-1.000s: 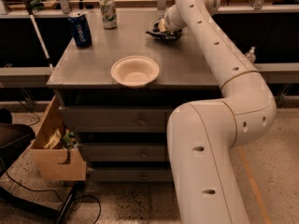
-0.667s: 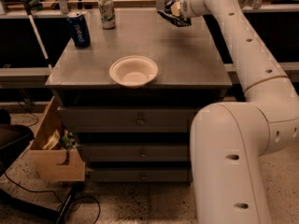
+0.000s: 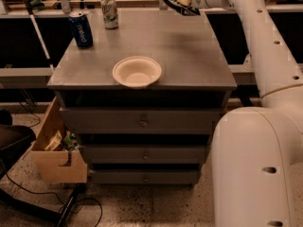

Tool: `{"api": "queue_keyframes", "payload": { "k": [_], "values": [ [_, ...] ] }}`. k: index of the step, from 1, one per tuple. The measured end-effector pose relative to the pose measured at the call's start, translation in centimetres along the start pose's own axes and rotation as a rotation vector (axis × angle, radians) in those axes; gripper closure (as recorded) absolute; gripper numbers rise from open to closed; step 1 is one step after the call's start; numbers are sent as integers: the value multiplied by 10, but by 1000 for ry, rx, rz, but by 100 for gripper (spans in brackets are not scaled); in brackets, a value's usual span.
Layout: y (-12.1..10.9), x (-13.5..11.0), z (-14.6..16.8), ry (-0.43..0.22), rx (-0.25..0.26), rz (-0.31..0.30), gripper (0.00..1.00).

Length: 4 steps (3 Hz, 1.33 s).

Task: Move blue chip bag near paper bowl

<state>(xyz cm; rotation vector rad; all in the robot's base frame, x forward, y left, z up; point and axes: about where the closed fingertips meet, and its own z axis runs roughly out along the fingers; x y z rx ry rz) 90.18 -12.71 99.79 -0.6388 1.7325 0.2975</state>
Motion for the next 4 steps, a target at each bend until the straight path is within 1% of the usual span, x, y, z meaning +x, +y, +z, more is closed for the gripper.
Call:
{"api": "queue_keyframes", "payload": {
  "k": [1,2,4],
  "values": [
    [1,1,-1,3,-5,-2,100],
    [16,19,-16,37,-88,-31,100],
    [56,44,-85,116,-272,-116,100]
  ]
}}
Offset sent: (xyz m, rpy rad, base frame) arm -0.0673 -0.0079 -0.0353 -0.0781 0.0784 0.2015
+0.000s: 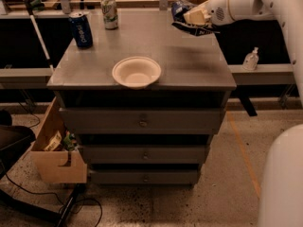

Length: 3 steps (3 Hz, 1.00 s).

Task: Move blue chip bag near paper bowl

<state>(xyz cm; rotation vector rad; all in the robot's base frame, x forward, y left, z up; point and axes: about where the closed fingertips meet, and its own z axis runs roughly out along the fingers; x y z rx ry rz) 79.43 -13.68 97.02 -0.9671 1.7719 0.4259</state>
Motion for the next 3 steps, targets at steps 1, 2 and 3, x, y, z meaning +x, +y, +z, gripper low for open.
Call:
{"api": "queue_keyframes", "payload": {
  "k": [1,2,3],
  "values": [
    [35,13,-26,34,-59,-25,100],
    [72,33,-32,28,-109,-10,100],
    [108,56,-28,52,-144,-30,100]
  ]
}}
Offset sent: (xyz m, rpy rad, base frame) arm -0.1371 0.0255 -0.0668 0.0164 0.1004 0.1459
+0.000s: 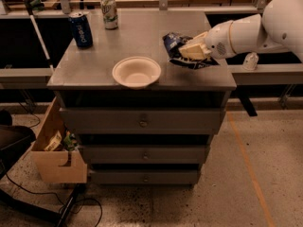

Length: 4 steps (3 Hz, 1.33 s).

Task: Move blue chip bag near paper bowl

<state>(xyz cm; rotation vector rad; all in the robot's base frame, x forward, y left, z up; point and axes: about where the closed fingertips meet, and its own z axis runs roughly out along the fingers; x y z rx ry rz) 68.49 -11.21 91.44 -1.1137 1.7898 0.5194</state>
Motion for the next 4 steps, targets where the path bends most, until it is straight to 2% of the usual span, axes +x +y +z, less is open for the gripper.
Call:
{"api": "queue_keyframes", "payload": {
  "k": [1,4],
  "values": [
    [23,14,13,24,-24,-36,85],
    [29,16,22,27,-42,-35,15]
  ]
}}
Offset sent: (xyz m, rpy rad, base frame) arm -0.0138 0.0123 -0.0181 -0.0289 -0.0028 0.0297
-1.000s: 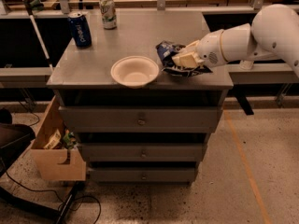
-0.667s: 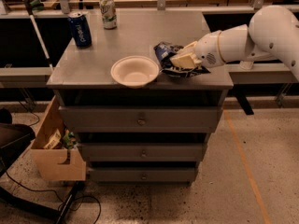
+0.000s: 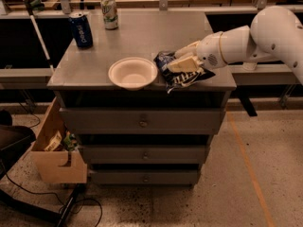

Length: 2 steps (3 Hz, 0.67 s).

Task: Move blue chip bag near paper bowl

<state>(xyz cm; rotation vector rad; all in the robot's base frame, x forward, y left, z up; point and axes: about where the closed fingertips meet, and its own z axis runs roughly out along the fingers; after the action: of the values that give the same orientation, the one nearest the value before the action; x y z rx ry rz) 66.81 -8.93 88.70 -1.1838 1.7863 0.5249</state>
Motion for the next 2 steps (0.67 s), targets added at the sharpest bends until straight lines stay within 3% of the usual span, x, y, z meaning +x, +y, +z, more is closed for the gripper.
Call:
{"api": "queue_keyframes", "payload": {
  "k": [1,2],
  "values": [
    [1,0,2,0,-4,0,0],
    [1,0,2,0,-4,-1,0]
  ]
}}
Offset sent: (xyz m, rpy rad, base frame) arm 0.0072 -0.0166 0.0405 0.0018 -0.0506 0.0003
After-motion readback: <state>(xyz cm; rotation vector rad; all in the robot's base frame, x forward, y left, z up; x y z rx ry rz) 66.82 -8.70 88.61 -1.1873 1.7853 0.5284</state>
